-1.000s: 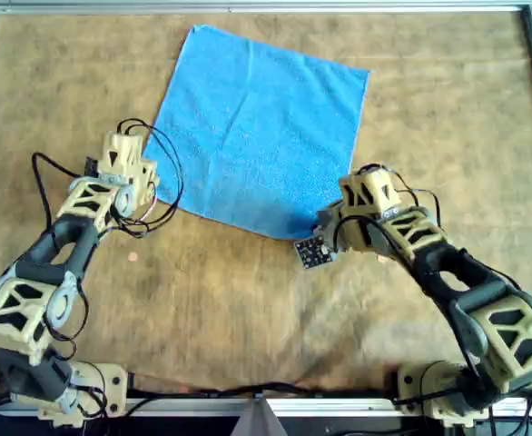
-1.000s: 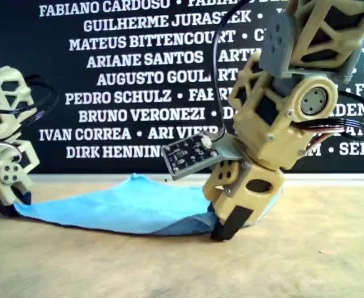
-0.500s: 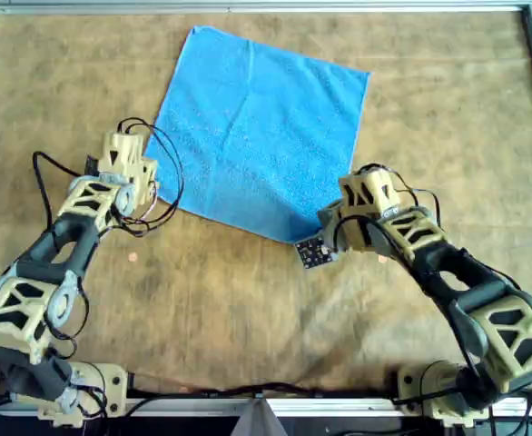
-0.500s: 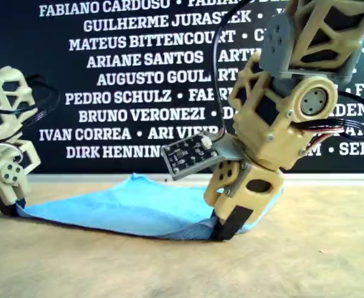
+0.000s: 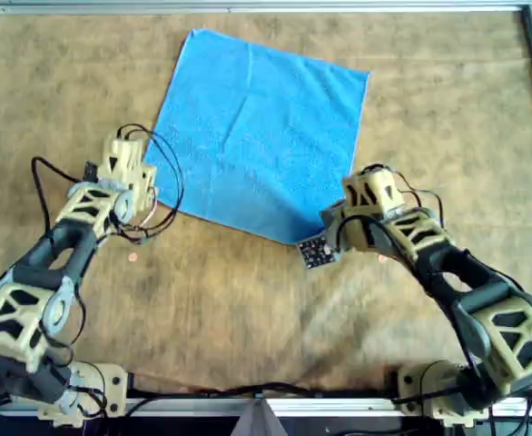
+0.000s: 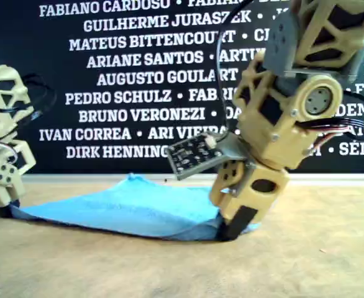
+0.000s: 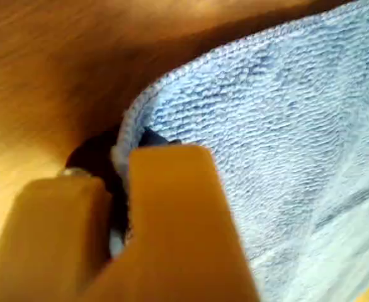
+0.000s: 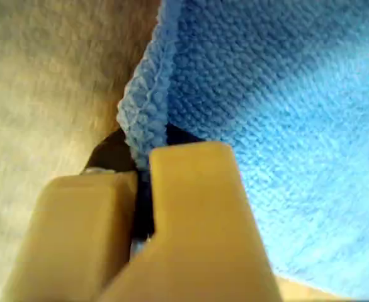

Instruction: Fold a cloth

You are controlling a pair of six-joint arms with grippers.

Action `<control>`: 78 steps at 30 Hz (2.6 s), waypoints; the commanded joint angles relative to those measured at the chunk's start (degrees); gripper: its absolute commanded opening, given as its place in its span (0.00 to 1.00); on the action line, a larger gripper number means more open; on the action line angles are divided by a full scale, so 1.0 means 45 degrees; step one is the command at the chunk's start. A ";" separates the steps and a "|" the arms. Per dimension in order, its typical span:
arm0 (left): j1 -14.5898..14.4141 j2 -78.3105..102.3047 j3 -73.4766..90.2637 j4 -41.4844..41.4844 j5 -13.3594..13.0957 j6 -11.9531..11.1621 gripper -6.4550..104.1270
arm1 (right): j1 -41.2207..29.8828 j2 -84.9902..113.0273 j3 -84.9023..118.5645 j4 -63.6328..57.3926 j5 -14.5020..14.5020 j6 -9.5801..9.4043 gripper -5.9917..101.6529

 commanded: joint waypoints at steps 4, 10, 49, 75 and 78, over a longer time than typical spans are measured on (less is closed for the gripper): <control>-0.0957 0.2480 0.1758 0.0176 0.0215 -0.0039 0.05 | -0.1523 0.1543 0.0078 -0.0332 0.0059 -0.0098 0.04; -0.1973 0.3730 0.3262 0.0176 0.0215 -0.0039 0.05 | -0.2051 0.1797 0.0801 -0.0293 -0.0039 -0.0117 0.04; -0.2168 0.2852 -0.0078 -0.2109 0.0195 0.0156 0.05 | -0.3086 0.0156 -0.1992 -0.5391 0.0078 -0.0039 0.04; -0.0098 -0.4570 -0.9883 -0.2754 0.0195 0.0176 0.05 | -0.3926 -0.7852 -1.2852 -0.5879 0.0078 -0.0156 0.04; -0.0078 -0.5430 -1.0879 -0.2754 0.0195 0.0176 0.05 | -0.3926 -0.8496 -1.3457 -0.5898 0.0078 -0.0156 0.04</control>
